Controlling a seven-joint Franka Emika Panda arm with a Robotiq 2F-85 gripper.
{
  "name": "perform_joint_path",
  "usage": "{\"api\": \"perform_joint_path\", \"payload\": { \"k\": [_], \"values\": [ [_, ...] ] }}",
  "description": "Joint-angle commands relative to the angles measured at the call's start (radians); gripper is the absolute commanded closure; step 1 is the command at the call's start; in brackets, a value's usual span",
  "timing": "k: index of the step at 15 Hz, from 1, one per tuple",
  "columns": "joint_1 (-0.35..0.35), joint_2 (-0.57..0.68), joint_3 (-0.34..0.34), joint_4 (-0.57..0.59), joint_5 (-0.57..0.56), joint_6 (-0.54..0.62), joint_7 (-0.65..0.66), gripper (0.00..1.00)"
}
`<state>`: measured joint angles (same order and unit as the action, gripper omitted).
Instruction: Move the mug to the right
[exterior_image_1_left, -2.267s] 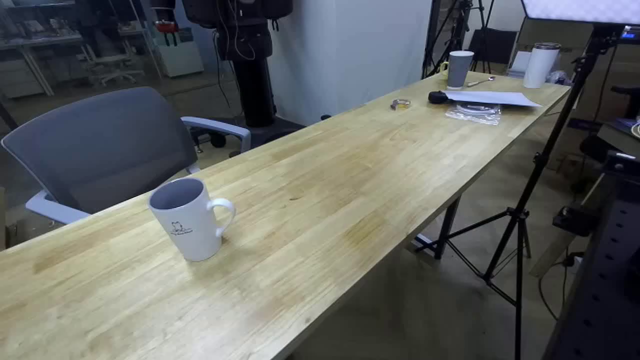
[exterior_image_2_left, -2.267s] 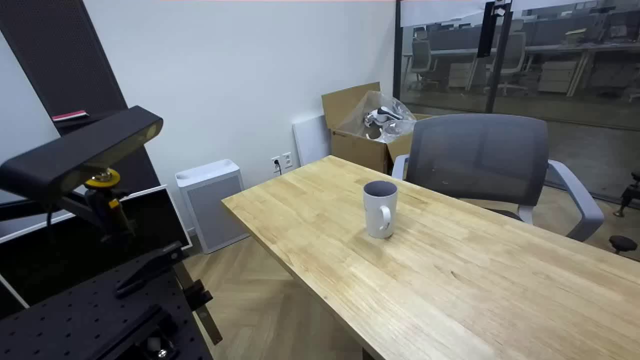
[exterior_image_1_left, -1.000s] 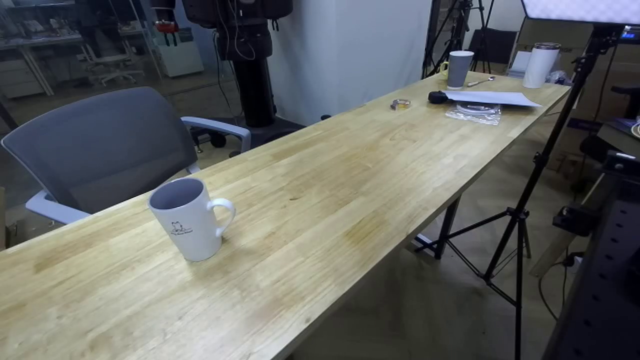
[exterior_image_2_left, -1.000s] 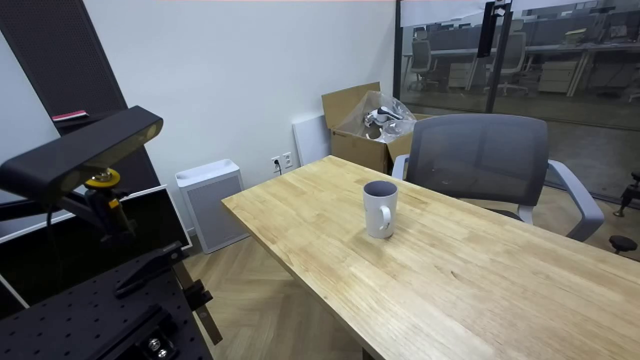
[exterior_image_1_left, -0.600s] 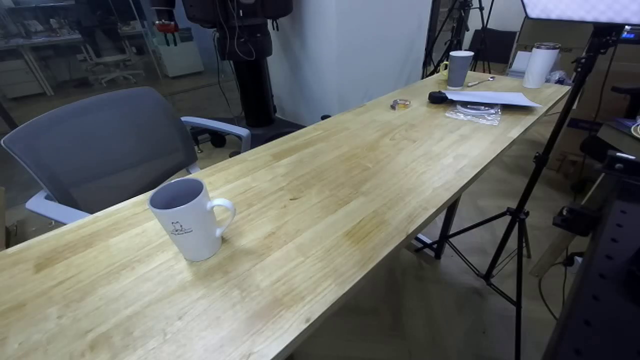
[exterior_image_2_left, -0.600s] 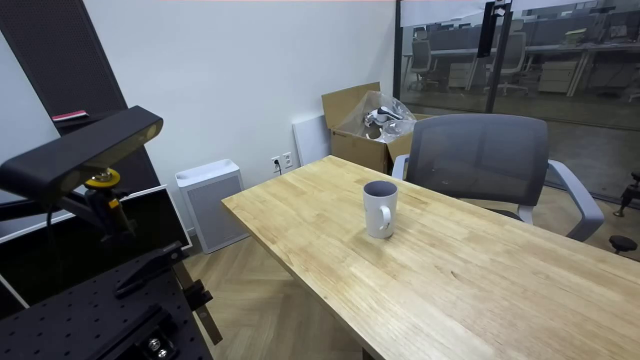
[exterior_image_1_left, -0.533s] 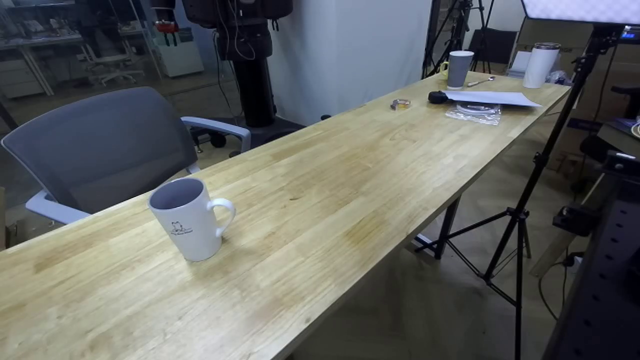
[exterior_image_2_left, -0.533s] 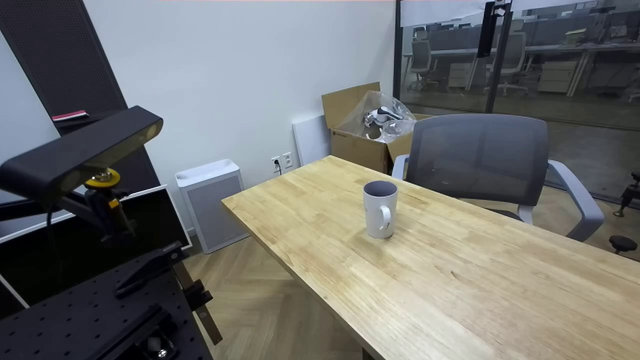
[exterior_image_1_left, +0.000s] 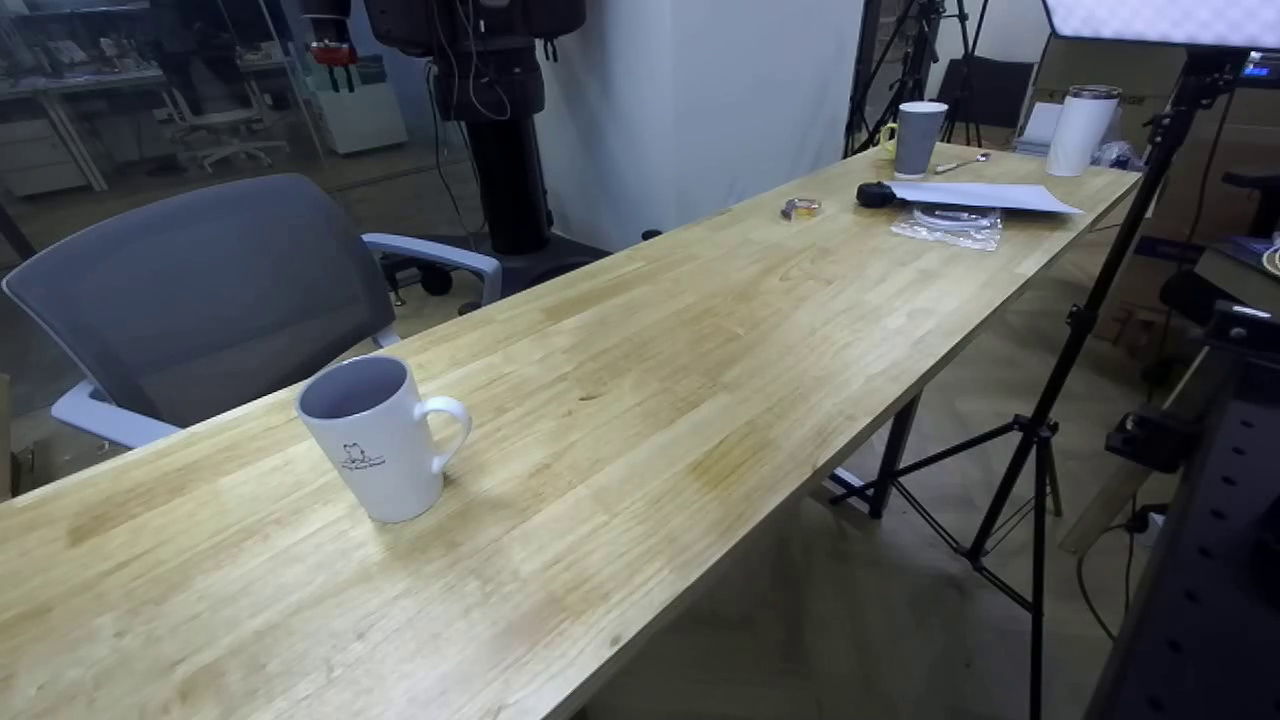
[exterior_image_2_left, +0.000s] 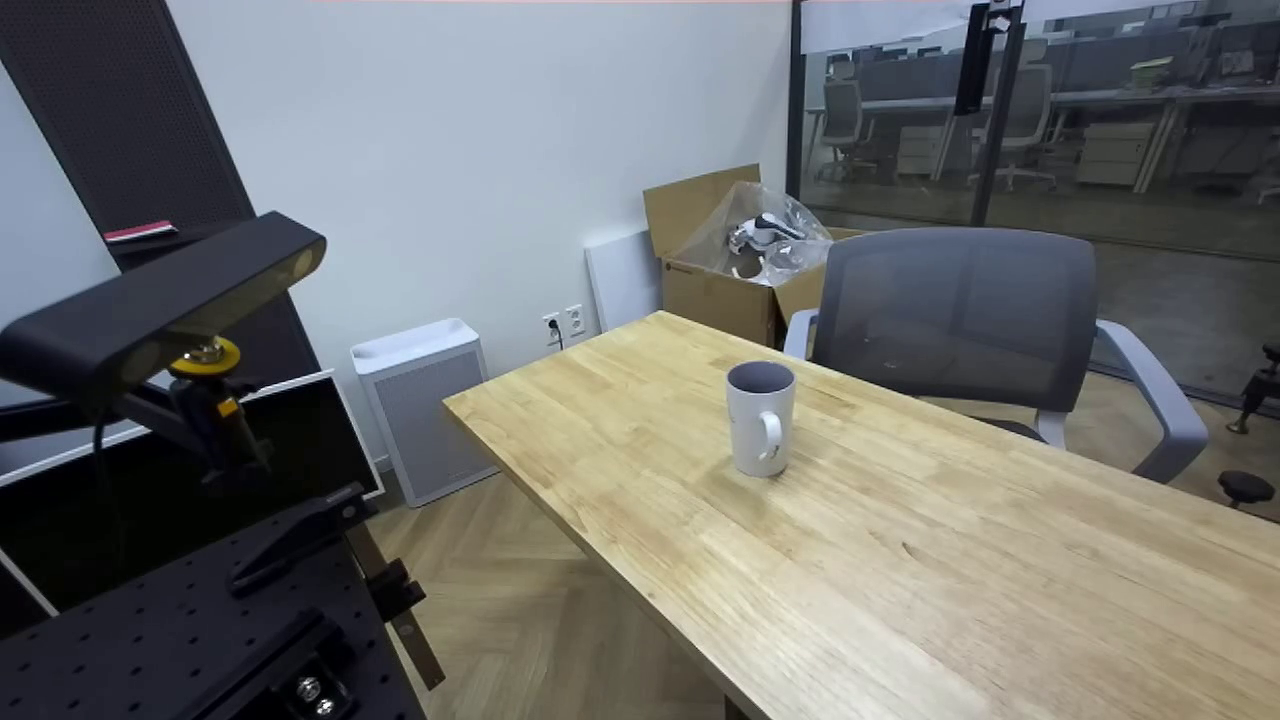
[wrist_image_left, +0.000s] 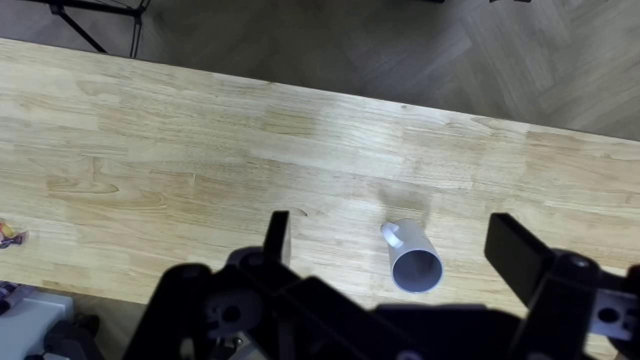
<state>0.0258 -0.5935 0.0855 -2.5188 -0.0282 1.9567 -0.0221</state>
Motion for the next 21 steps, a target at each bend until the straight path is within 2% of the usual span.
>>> {"api": "perform_joint_path", "payload": {
  "k": [1,6,13,17,21],
  "values": [
    [0.013,0.001,-0.011,0.002,-0.007,-0.003,0.006,0.0],
    [0.02,-0.011,-0.013,0.005,-0.006,-0.004,-0.008,0.0],
    [0.038,0.054,-0.039,0.011,0.001,0.151,-0.097,0.0],
    [0.048,0.169,-0.086,0.048,0.034,0.236,-0.186,0.0],
    [0.068,0.319,-0.132,0.119,0.12,0.288,-0.304,0.0]
  ]
}}
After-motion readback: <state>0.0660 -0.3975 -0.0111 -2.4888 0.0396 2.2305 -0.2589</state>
